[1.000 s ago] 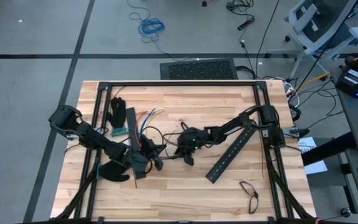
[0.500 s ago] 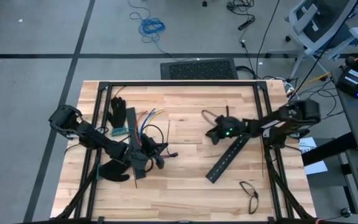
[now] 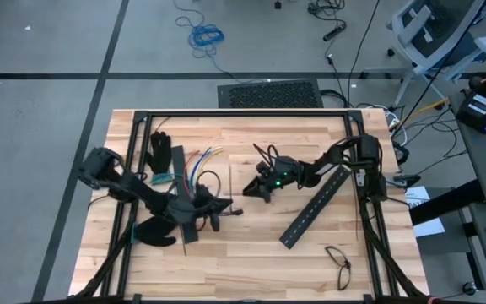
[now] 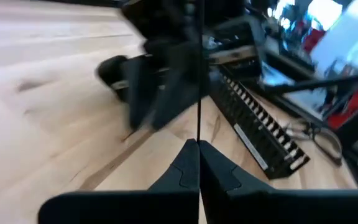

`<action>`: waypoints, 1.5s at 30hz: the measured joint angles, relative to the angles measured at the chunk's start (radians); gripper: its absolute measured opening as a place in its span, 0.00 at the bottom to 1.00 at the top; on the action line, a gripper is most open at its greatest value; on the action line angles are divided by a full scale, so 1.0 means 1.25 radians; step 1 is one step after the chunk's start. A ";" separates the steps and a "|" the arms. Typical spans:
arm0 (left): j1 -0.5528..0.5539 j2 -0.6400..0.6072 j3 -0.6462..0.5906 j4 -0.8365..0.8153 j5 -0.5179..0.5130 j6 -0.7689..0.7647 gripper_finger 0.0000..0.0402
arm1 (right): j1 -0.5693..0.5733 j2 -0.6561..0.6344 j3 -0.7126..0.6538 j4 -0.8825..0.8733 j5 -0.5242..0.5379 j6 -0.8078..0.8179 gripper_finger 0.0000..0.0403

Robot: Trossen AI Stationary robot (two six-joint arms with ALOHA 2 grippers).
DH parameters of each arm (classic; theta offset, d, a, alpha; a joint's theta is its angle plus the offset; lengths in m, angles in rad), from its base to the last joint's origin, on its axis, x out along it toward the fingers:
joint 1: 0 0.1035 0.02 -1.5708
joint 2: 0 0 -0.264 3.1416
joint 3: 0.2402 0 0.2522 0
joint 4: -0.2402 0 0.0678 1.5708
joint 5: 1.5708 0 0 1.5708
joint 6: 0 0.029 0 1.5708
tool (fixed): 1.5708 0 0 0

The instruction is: Ziptie cables

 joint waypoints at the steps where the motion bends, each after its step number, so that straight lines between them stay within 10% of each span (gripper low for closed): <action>1: 0.001 0.027 -0.019 0.065 -0.001 0.000 0.00 | 0.000 0.000 -0.004 0.001 -0.011 0.000 0.24; 8: 0.006 0.203 -0.078 0.410 0.020 -0.045 0.00 | 0.025 0.003 0.013 -0.007 0.011 0.012 0.24; 45: 0.003 0.194 -0.071 0.416 0.064 -0.064 0.00 | 0.100 0.096 0.186 -0.222 0.130 -0.214 0.12</action>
